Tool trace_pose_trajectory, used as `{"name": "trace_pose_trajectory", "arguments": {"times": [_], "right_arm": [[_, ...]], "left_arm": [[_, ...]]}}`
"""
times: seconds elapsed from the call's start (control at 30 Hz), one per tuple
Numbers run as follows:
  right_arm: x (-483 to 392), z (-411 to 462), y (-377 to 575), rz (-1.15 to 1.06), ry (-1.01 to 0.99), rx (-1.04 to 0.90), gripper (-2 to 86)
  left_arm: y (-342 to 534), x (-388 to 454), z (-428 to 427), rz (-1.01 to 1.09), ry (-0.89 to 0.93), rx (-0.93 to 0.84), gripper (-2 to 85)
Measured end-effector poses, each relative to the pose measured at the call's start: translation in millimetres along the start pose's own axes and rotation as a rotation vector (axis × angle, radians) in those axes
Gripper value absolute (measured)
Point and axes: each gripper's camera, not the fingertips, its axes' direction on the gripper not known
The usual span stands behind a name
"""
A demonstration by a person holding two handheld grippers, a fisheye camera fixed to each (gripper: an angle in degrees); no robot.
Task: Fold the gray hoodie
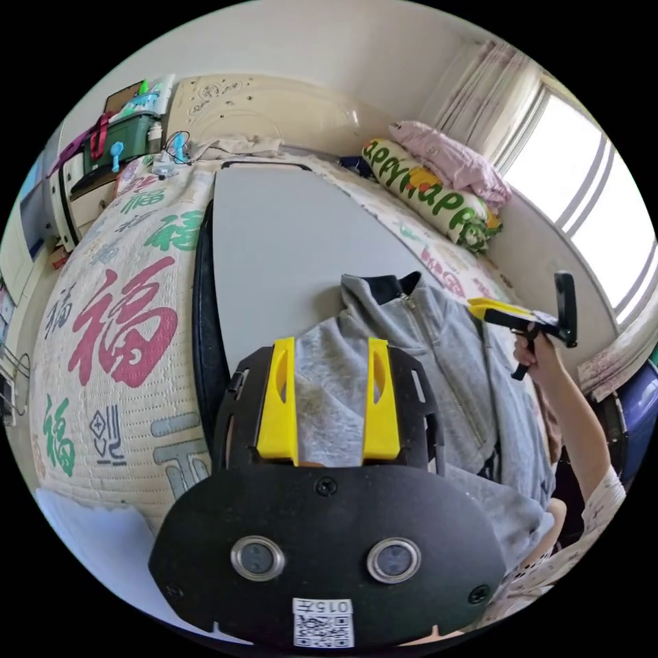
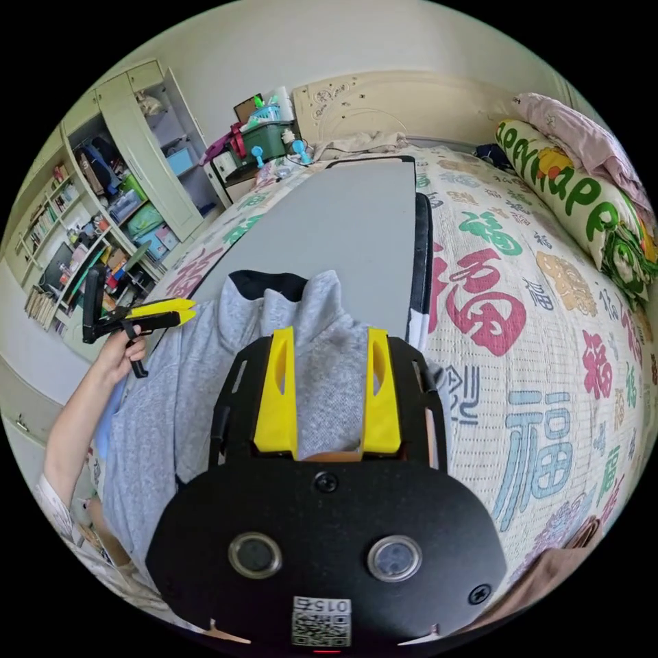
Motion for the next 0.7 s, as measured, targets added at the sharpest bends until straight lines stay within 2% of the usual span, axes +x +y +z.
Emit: {"name": "trace_pose_trajectory", "arguments": {"times": [0.17,0.2,0.37,0.57,0.7], "right_arm": [[-5.5,39.9,-25.5,0.050,0.046,-0.021,13.6],[-6.2,49.6,-32.3,0.069,0.048,-0.082,12.6],[-27.2,43.7,-31.4,0.034,0.130,-0.103,4.8],[-61.2,-60.9,27.0,-0.021,-0.033,0.123,3.6],[-111.7,-165.6,107.5,-0.160,-0.078,0.207,3.5]], "left_arm": [[-8.7,-3.1,49.9,0.048,-0.052,-0.089,12.1],[-7.2,0.3,55.6,0.073,-0.078,-0.099,10.8],[14.2,26.3,60.6,0.182,-0.144,-0.097,3.3],[75.4,72.1,-47.0,0.244,-0.080,0.138,1.4],[175.6,131.7,-169.8,0.412,0.014,0.272,1.1]]}}
